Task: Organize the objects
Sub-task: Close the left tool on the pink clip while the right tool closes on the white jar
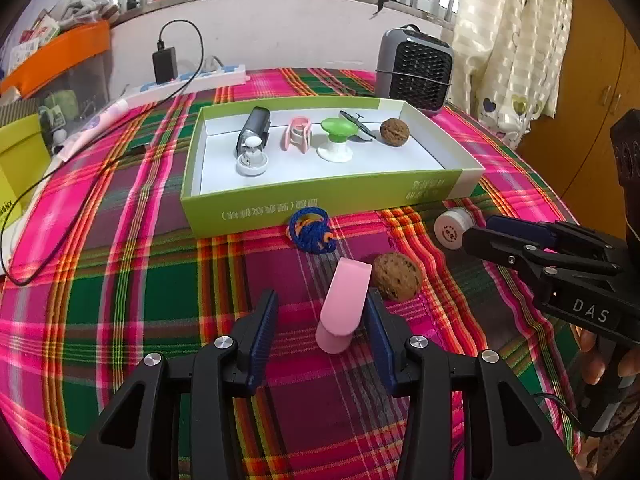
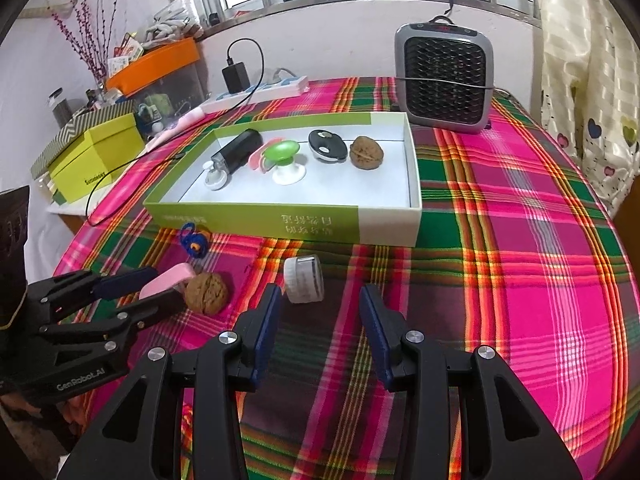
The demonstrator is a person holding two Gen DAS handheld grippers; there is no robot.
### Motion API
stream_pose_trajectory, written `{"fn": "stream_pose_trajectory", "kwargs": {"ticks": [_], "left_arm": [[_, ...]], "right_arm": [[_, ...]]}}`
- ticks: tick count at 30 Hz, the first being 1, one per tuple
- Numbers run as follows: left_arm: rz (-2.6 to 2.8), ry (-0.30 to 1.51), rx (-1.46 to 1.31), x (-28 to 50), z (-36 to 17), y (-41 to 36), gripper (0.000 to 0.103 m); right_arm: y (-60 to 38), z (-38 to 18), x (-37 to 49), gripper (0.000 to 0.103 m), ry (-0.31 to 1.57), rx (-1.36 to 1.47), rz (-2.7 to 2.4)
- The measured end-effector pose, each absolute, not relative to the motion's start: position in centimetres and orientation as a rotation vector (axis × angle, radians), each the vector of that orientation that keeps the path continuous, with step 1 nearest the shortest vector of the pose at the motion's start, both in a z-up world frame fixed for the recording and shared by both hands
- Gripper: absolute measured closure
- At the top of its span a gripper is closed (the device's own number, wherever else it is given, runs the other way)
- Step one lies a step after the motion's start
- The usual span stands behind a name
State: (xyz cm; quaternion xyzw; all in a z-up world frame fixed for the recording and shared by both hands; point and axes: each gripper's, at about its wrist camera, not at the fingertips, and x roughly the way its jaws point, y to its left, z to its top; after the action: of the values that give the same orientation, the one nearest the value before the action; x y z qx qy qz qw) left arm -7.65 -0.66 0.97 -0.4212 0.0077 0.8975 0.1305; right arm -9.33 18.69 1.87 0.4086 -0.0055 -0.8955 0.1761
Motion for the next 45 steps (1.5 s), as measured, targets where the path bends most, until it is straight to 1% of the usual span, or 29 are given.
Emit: {"fn": "stream_pose_trajectory", "kwargs": {"ticks": [11,28,34,41,45], "left_arm": [[2.604,0.06,-1.232,-8.5,0.9,-0.3,0.061],[2.623,0.058,-1.24,-9.0,0.9,-0.2,0.061],[2.629,0.064,-1.243,-9.1,0.9,-0.2,0.062],[2.646,0.077,-1.252,-9.3,0.9,-0.2,0.069],[2.651,0.079,-1.253,-9.3,0.9,-0.2,0.071]], "right_arm": [[17.7,1.4,-10.4,0.061,0.063,1.182,-2.53],[16.7,1.0,-11.3,0.061,0.169,1.214,-2.518],[16.6,1.0,-11.3,0.061,0.173,1.214,-2.518],[16.6,1.0,-11.3,0.061,0.179,1.214,-2.519],[16.5,1.0,-11.3,0.061,0.177,1.212,-2.519]]}}
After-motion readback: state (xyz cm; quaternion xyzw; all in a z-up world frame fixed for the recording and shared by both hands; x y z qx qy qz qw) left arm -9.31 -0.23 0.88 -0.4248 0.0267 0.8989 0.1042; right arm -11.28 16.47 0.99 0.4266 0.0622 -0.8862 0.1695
